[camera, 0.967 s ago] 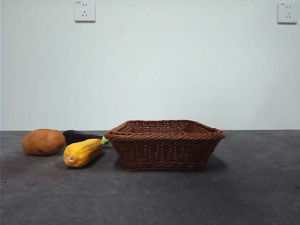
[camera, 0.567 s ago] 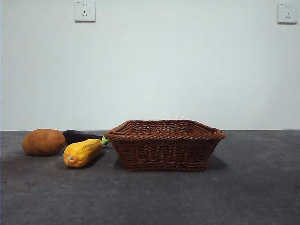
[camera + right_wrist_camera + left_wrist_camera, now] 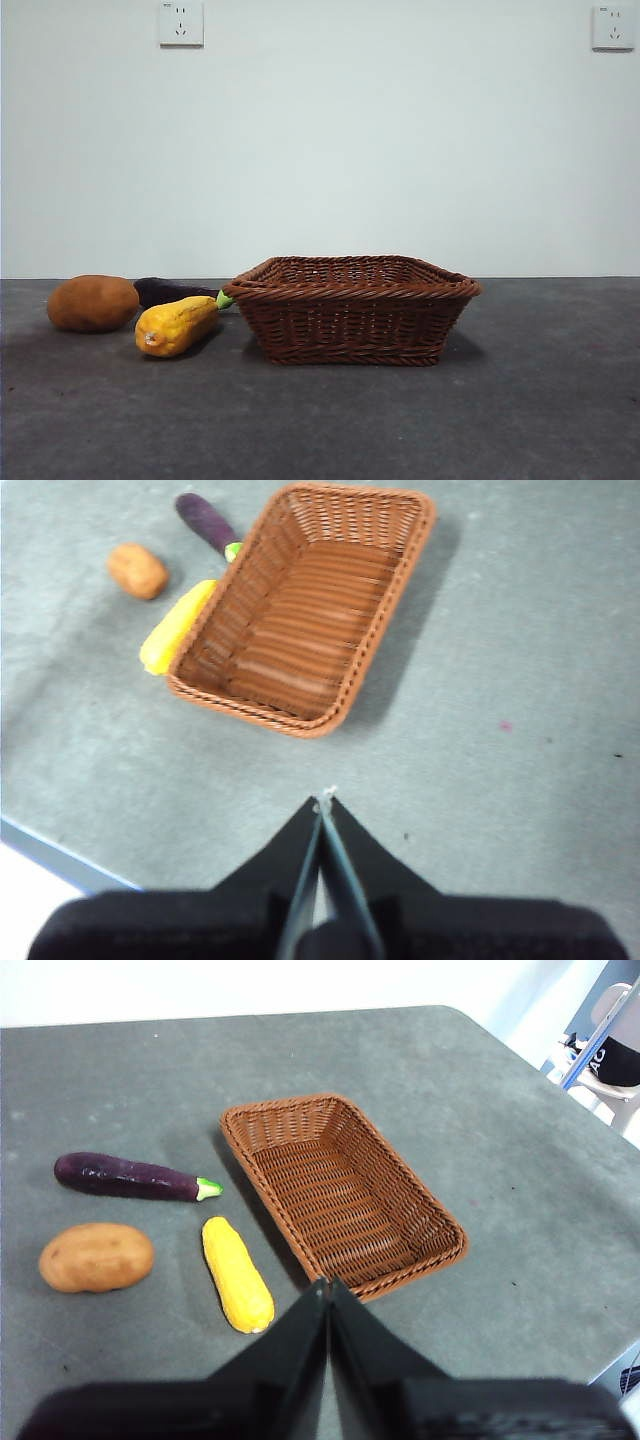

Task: Help me put the vegetables on the table into the basket

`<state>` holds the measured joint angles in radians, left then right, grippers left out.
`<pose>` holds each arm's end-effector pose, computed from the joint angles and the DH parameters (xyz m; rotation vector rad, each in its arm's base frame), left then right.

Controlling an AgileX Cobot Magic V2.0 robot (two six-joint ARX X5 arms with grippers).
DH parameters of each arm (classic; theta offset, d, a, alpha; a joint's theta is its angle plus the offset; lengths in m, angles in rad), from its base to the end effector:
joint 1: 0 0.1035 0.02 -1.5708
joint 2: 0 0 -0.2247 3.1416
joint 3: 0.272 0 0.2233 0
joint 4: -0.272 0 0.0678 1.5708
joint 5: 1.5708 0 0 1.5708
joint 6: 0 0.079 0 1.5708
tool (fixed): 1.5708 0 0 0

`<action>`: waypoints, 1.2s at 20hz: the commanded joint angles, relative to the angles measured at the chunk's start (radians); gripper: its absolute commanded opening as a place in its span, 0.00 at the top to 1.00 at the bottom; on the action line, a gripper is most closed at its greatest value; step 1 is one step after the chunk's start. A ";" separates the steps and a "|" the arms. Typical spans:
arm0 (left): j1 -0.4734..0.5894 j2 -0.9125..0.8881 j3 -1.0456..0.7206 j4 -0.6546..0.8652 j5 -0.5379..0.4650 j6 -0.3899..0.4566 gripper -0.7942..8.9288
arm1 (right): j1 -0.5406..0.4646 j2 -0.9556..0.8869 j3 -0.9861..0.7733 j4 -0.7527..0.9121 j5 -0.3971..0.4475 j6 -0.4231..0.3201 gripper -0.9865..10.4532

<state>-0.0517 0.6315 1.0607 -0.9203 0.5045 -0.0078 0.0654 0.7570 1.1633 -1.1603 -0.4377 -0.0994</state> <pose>0.1279 -0.0449 0.3156 -0.1191 0.4868 -0.5430 0.1296 0.0420 0.3025 0.0482 0.7232 0.5150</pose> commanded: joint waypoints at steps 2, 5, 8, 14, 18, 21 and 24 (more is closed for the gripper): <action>-0.002 0.011 0.001 0.001 0.002 0.008 0.40 | 0.001 -0.001 0.005 0.000 -0.012 -0.005 0.66; -0.002 0.017 0.002 -0.001 0.008 0.008 0.33 | 0.001 0.001 0.005 -0.001 -0.012 0.029 0.34; -0.002 0.024 0.002 -0.003 0.036 -0.005 0.33 | 0.001 0.018 0.005 0.000 -0.039 0.029 0.34; -0.002 0.051 0.002 0.002 0.038 -0.007 0.33 | 0.001 0.127 0.005 0.041 -0.061 0.056 0.34; -0.002 0.080 0.002 0.021 0.038 -0.016 0.33 | 0.001 0.278 0.009 0.144 -0.090 0.090 0.34; -0.002 0.101 0.002 0.033 0.038 -0.018 0.33 | 0.034 0.410 0.029 0.204 -0.085 0.123 0.34; -0.002 0.123 0.002 0.055 0.038 -0.026 0.33 | 0.089 0.531 0.034 0.360 -0.063 0.217 0.37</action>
<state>-0.0517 0.7582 1.0607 -0.8749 0.5381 -0.0265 0.1547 1.2877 1.1927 -0.8028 -0.5003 0.0784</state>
